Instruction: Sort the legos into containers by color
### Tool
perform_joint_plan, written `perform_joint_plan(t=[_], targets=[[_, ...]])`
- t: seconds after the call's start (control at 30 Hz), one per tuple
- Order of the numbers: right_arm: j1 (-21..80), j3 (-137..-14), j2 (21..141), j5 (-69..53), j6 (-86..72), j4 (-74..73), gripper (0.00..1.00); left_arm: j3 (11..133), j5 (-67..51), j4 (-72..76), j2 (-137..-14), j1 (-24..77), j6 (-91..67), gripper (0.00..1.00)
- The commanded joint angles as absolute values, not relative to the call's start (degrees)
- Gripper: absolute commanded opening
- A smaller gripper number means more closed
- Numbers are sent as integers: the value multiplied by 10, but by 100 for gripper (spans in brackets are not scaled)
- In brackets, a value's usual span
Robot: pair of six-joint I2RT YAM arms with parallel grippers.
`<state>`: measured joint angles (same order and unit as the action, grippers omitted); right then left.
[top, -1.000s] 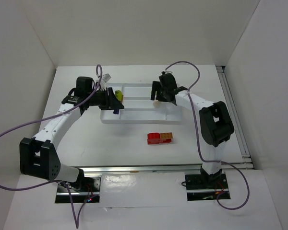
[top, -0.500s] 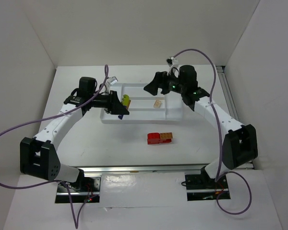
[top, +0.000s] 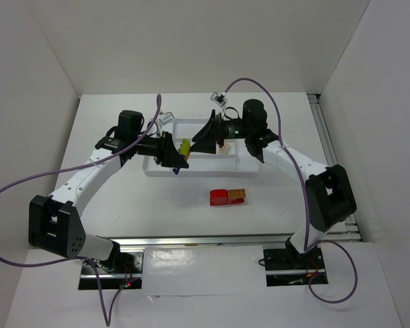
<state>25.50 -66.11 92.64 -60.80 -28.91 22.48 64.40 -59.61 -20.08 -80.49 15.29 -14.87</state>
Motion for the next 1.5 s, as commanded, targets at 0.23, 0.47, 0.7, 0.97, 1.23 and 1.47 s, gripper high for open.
perform_joint_plan(t=[0.23, 0.47, 0.7, 0.97, 1.23, 1.47], targets=[[294, -715, 966, -647, -293, 297, 61, 676, -616, -192, -798, 164, -127, 0], [294, -700, 959, -616, -306, 307, 6, 676, -611, -192, -788, 164, -127, 0], [269, -664, 931, -590, -317, 307, 0, 681, -579, -215, -776, 164, -107, 70], [258, -649, 931, -601, -329, 318, 0, 676, -596, -215, -781, 164, -101, 68], [247, -649, 931, -613, -341, 331, 0, 671, -616, -221, -787, 164, -90, 63], [242, -649, 931, -613, -346, 342, 0, 665, -621, -221, -797, 164, -90, 71]])
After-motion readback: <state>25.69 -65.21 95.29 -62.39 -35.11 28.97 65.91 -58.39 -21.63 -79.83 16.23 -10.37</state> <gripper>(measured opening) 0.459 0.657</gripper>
